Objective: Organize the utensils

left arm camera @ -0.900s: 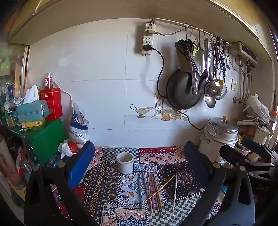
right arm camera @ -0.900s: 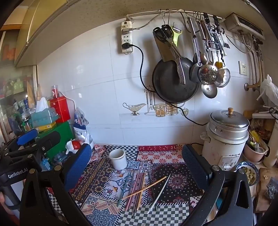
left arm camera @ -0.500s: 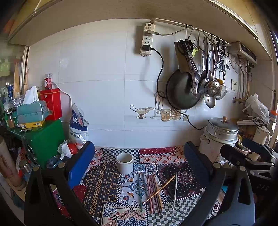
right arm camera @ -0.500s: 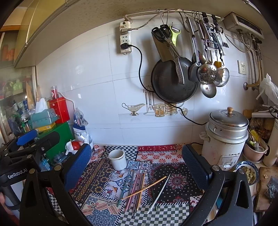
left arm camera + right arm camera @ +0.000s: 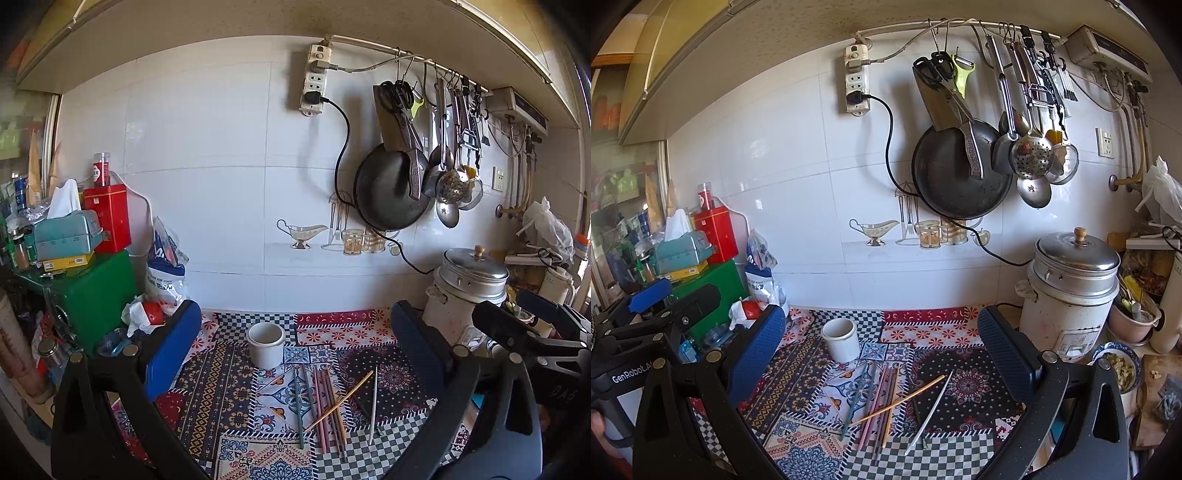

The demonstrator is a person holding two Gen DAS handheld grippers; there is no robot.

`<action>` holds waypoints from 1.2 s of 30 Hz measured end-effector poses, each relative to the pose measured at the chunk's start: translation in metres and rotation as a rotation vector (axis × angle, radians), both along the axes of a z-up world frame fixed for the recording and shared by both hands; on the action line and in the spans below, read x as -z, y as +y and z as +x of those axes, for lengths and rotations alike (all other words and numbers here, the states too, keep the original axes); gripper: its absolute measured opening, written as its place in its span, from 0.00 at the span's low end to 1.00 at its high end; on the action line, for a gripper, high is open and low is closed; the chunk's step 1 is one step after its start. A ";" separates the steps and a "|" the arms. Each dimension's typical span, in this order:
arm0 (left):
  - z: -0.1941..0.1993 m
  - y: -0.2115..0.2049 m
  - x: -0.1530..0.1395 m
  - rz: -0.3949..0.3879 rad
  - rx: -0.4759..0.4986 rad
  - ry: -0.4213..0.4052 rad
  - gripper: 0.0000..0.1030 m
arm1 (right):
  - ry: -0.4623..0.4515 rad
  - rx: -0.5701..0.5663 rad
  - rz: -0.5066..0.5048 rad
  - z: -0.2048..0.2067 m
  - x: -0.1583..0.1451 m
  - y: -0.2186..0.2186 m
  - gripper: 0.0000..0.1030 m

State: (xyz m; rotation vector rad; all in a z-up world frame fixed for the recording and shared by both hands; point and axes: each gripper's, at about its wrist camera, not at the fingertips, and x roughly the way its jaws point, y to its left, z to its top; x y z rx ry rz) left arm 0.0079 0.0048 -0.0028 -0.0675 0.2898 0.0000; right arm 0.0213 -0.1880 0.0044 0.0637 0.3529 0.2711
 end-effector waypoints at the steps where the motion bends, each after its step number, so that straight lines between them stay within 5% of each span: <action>1: 0.000 0.000 0.000 -0.001 -0.001 -0.001 1.00 | -0.001 0.000 -0.001 0.000 0.000 0.001 1.00; 20: 0.026 0.015 0.013 -0.025 -0.012 0.043 1.00 | 0.023 -0.004 -0.023 0.021 0.009 0.010 1.00; 29: 0.076 0.021 0.061 -0.002 -0.030 0.174 1.00 | 0.140 0.035 -0.118 0.061 0.054 0.008 1.00; 36: 0.122 0.025 0.136 0.083 -0.054 0.426 1.00 | 0.345 0.082 -0.198 0.102 0.114 -0.004 1.00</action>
